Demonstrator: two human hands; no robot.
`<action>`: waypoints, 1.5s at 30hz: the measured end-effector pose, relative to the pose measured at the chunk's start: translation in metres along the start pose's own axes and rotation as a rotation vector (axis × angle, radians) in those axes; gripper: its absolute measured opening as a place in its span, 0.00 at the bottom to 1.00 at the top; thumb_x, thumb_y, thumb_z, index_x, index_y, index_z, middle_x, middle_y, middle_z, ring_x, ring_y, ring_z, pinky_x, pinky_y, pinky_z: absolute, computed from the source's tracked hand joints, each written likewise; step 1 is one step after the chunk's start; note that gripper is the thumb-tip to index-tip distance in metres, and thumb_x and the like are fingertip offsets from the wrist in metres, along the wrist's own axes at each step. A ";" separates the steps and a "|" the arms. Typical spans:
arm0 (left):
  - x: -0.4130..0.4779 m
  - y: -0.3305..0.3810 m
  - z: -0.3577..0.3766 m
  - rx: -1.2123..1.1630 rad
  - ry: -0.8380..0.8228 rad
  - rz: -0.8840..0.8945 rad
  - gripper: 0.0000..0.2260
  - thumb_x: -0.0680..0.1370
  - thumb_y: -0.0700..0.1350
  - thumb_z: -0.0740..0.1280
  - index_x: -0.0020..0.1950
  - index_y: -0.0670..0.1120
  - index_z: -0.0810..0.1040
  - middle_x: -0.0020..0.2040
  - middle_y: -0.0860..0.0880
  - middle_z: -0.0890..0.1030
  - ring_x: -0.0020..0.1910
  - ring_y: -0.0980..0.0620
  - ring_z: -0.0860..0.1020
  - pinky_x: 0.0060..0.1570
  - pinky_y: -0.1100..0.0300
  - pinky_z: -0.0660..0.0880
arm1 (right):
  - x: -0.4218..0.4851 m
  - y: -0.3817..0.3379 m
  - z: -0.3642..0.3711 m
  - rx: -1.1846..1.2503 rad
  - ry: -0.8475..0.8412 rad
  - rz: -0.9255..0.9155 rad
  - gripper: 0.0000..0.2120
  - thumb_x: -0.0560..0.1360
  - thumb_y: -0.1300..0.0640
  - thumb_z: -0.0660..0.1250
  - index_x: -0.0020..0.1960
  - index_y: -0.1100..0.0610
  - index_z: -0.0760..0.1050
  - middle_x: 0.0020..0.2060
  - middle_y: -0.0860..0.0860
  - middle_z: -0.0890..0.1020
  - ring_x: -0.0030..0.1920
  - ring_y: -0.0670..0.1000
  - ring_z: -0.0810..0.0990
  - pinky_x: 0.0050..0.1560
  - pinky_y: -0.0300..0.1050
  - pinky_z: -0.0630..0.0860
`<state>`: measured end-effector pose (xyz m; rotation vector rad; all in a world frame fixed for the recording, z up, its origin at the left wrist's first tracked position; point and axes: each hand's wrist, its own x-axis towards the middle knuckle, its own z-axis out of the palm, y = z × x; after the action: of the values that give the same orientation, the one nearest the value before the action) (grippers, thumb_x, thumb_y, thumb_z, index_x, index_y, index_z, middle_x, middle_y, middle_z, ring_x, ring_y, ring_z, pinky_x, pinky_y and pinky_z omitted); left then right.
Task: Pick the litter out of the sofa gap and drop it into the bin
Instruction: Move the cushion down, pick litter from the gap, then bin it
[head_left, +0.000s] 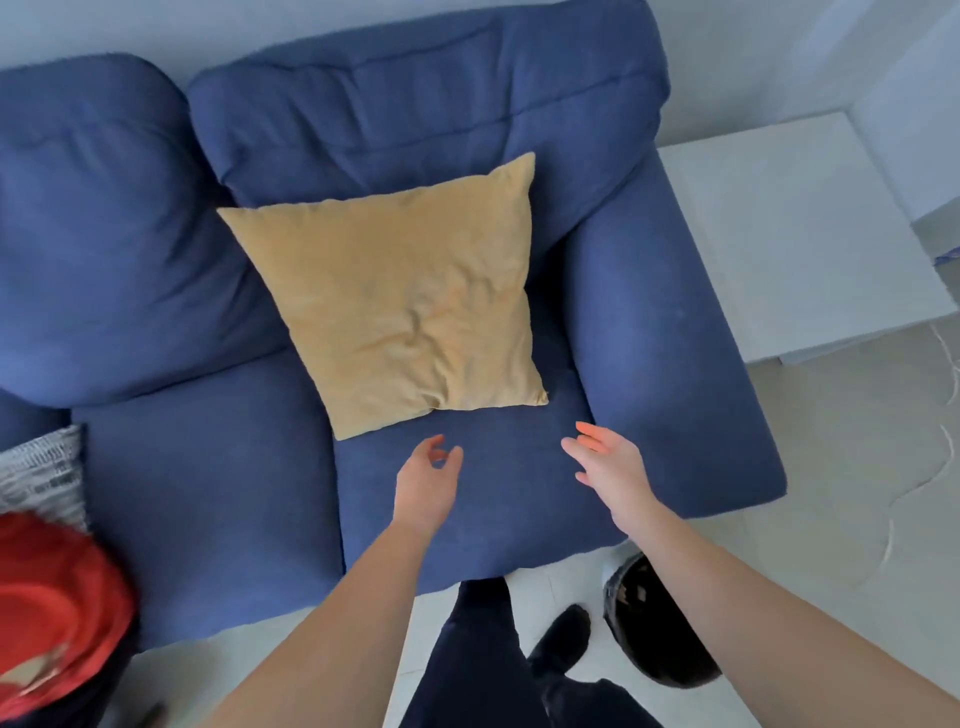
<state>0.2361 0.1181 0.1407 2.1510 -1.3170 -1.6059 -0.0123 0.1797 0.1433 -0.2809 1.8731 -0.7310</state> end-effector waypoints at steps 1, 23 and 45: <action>0.009 0.001 -0.013 -0.010 0.024 -0.013 0.24 0.84 0.58 0.66 0.79 0.52 0.72 0.66 0.54 0.80 0.59 0.52 0.80 0.43 0.57 0.79 | 0.004 -0.013 0.012 -0.014 -0.012 -0.026 0.28 0.73 0.48 0.77 0.72 0.46 0.79 0.64 0.46 0.81 0.57 0.42 0.82 0.62 0.49 0.83; 0.141 0.023 -0.128 -0.304 0.270 -0.078 0.48 0.77 0.65 0.73 0.88 0.51 0.51 0.86 0.54 0.62 0.85 0.52 0.60 0.82 0.47 0.62 | 0.147 -0.140 0.098 -0.239 -0.173 -0.196 0.60 0.65 0.37 0.84 0.87 0.46 0.53 0.80 0.45 0.70 0.71 0.43 0.72 0.66 0.44 0.70; 0.185 0.036 -0.148 -0.398 0.156 -0.007 0.29 0.67 0.60 0.85 0.64 0.55 0.82 0.57 0.59 0.88 0.58 0.58 0.85 0.61 0.56 0.81 | 0.181 -0.158 0.115 -0.161 -0.228 -0.247 0.31 0.72 0.47 0.82 0.72 0.52 0.77 0.63 0.46 0.85 0.61 0.44 0.84 0.62 0.43 0.78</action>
<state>0.3477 -0.0886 0.0932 1.9876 -0.8587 -1.5122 -0.0062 -0.0770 0.0725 -0.6803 1.6983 -0.6819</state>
